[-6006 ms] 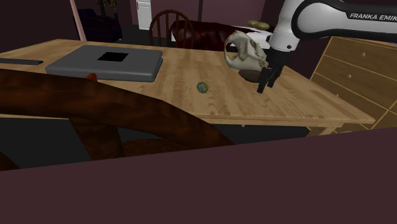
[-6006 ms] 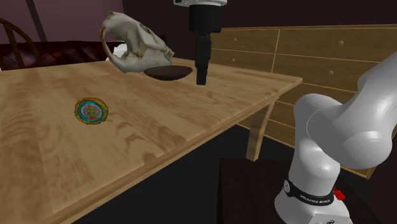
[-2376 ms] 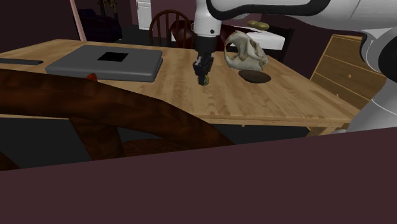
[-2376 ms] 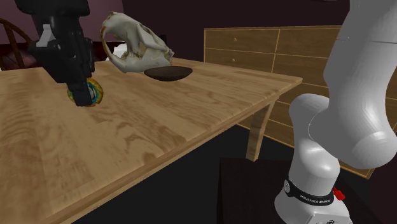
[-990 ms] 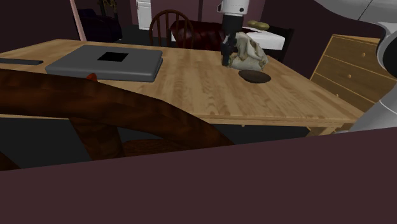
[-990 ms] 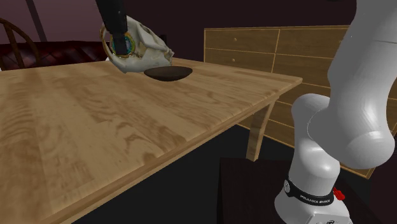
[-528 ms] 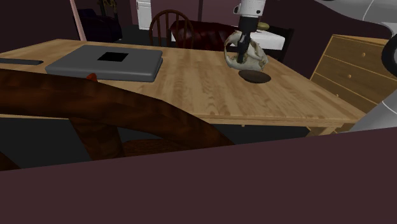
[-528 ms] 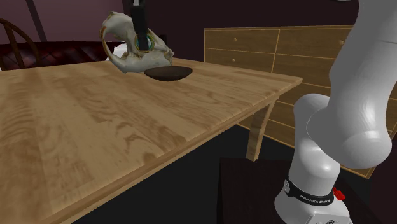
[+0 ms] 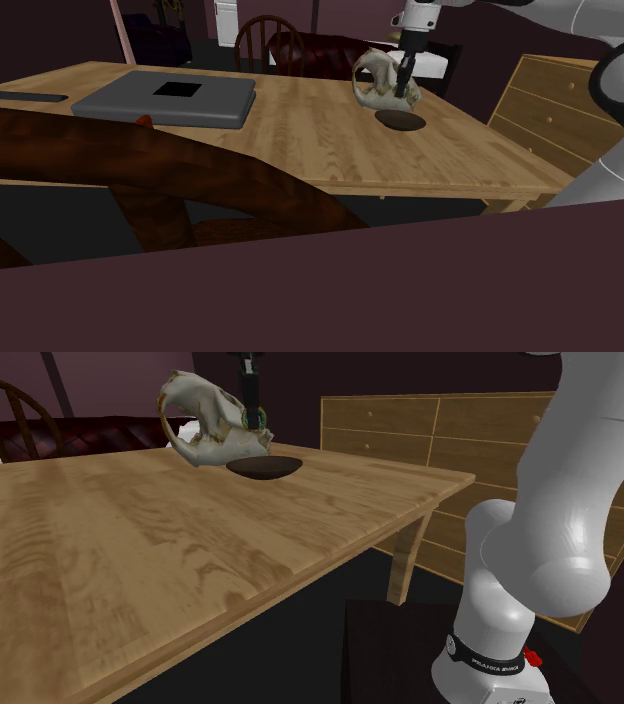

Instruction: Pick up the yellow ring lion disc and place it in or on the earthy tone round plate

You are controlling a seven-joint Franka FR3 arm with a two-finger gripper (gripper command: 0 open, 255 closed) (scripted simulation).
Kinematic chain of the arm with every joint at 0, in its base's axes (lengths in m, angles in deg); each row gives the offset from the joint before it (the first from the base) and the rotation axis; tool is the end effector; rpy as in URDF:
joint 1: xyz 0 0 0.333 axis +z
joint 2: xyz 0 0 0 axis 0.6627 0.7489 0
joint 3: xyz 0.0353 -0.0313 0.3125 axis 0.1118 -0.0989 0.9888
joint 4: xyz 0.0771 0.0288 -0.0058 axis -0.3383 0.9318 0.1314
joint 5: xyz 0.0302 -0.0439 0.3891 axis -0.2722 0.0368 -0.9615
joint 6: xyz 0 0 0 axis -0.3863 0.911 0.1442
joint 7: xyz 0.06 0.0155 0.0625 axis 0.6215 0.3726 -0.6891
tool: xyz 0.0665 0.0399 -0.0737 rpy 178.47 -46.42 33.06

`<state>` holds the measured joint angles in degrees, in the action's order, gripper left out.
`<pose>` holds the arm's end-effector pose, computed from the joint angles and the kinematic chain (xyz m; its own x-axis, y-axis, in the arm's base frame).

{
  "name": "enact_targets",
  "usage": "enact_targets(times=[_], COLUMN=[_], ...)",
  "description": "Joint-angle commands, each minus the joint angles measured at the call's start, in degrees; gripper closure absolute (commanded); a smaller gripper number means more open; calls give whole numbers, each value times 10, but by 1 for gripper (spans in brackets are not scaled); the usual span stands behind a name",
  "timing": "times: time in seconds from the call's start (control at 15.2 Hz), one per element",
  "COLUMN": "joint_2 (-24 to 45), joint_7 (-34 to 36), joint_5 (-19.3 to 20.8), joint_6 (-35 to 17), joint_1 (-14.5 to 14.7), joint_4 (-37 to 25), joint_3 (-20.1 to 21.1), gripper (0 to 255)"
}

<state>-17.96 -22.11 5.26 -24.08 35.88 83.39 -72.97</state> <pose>0.4663 -0.1560 0.6711 0.9504 0.3107 -0.0118 0.3107 -0.9505 -0.0009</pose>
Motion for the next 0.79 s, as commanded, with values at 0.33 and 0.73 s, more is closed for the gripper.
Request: enact_targets(times=[0.33, 0.73], joint_2=[0, -13], joint_7=[-36, -33], joint_5=[4, 7], joint_6=[-26, -75], joint_1=[-15, -15], joint_4=[25, 87], joint_3=[-21, -21], gripper=[255, 255])
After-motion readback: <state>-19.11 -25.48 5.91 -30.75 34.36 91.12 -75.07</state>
